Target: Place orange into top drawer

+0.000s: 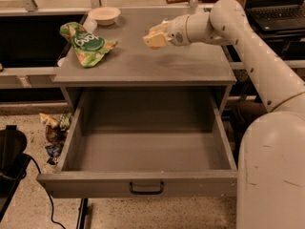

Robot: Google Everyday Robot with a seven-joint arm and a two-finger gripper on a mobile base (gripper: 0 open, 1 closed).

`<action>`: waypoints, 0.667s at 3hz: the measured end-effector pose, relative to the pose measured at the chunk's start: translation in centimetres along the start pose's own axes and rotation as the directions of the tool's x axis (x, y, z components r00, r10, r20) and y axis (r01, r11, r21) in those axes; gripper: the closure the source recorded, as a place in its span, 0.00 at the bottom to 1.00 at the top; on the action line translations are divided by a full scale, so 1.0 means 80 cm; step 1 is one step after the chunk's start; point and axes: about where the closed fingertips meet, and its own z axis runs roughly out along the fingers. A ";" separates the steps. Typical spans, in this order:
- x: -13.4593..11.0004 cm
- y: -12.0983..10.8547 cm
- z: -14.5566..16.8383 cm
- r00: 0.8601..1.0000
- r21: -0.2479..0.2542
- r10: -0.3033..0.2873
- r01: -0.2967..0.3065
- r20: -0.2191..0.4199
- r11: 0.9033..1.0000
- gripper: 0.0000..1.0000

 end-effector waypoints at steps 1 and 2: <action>0.000 0.000 0.000 1.000 0.000 0.000 0.000 0.000 1.000 1.00; -0.017 0.023 0.006 0.999 -0.074 -0.029 0.031 0.022 0.997 1.00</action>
Offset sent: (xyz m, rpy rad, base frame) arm -0.0355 0.0365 0.0296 0.0232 -0.0290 0.2270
